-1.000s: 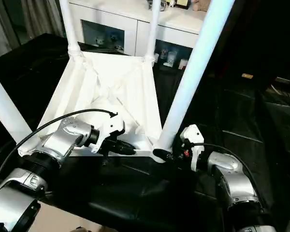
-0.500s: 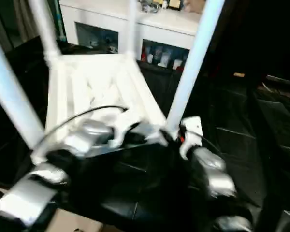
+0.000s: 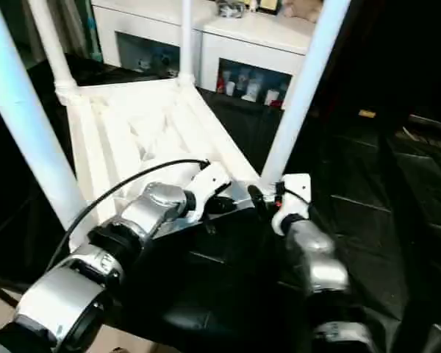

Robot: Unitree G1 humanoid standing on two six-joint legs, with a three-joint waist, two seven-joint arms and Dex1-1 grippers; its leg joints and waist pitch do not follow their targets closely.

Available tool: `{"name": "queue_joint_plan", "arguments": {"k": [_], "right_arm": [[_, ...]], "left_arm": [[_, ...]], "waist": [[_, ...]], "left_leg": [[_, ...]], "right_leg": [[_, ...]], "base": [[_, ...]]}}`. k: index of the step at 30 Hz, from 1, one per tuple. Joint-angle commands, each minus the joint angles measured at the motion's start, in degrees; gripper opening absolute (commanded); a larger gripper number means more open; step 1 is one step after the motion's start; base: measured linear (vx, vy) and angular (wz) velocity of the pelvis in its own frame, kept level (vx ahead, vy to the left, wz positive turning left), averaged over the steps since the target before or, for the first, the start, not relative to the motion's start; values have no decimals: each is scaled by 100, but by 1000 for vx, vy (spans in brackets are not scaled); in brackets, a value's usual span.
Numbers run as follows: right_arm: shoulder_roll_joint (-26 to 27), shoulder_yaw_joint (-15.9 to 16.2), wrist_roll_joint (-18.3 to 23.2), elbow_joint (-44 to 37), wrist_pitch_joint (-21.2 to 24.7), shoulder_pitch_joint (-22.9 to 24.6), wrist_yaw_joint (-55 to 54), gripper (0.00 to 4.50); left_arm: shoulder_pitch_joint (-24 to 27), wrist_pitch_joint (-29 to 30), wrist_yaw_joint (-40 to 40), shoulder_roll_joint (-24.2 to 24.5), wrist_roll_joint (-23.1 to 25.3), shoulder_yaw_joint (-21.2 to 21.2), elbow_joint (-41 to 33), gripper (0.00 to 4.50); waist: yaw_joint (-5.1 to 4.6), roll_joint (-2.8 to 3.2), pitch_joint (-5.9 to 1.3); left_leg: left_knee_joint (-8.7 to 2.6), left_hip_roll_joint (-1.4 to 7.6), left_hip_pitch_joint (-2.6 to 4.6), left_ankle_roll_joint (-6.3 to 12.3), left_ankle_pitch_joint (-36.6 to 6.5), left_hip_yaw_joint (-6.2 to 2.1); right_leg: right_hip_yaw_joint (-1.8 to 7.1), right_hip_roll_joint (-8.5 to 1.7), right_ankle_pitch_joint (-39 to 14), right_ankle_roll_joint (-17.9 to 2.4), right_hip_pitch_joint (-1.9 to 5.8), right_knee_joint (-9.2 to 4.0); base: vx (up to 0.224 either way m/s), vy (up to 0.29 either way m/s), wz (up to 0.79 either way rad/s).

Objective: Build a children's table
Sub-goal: Rotate leg to tighten

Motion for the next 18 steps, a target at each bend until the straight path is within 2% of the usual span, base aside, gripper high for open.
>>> {"name": "queue_joint_plan", "arguments": {"k": [1, 2, 4, 5, 8, 13, 16, 18], "right_arm": [[-415, 142, 60, -346, 139, 157, 845, 380], [-622, 250, 32, -458, 107, 256, 1204, 380], [-847, 328, 40, -568, 83, 370, 1595, 380], [-1032, 326, 131, -681, 72, 479, 1976, 380], [-1235, 349, 249, -816, 105, 596, 2374, 380], [-1380, 450, 341, -994, 150, 734, 2775, 380], [-1376, 489, 353, -1072, 161, 795, 2896, 380], [-1288, 494, 391, -1074, 193, 800, 3022, 380]], "left_arm": [[234, 198, -588, 235, 79, -190, 175, 0], [277, 143, -859, 323, 82, -252, 97, 0], [356, -98, -1273, 453, 107, -385, -34, 0], [404, -10, -1616, 586, 100, -471, -138, 0], [478, 55, -2072, 756, 30, -556, -352, 0], [615, 31, -2486, 937, -48, -641, -718, 0], [707, 111, -2667, 1007, -74, -670, -930, 0], [808, 173, -2778, 1051, -100, -688, -1128, 0]], "waist": [[44, -37, -268], [52, -62, -262], [66, -70, -261], [59, -69, -269], [66, -61, -262], [116, -60, -252], [151, -80, -252], [157, -72, -262]], "left_leg": [[-422, 102, 84, 255, -1795, -54], [-417, 101, 77, 286, -1766, -53], [-415, 102, 57, 360, -1674, -54], [-401, 114, 74, 392, -1634, -45], [-408, 126, 83, 403, -1654, -48], [-424, 153, 116, 346, -1790, -48], [-425, 151, 116, 305, -1746, -41], [-425, 152, 103, 306, -1675, -48]], "right_leg": [[64, -180, -1250, -997, 201, -448], [62, -180, -1256, -994, 204, -454], [68, -196, -1260, -1008, 222, -448], [67, -190, -1149, -1116, 201, -428], [61, -192, -1142, -1216, 195, -421], [69, -200, -1283, -1260, 174, -418], [73, -202, -1238, -1243, 168, -413], [72, -209, -1142, -1263, 184, -391]], "base": [[0, 0, 0], [0, 0, 0], [0, 0, 0], [0, 0, 0], [0, 0, 0], [0, 0, 0], [0, 0, 0], [0, 0, 0]]}}
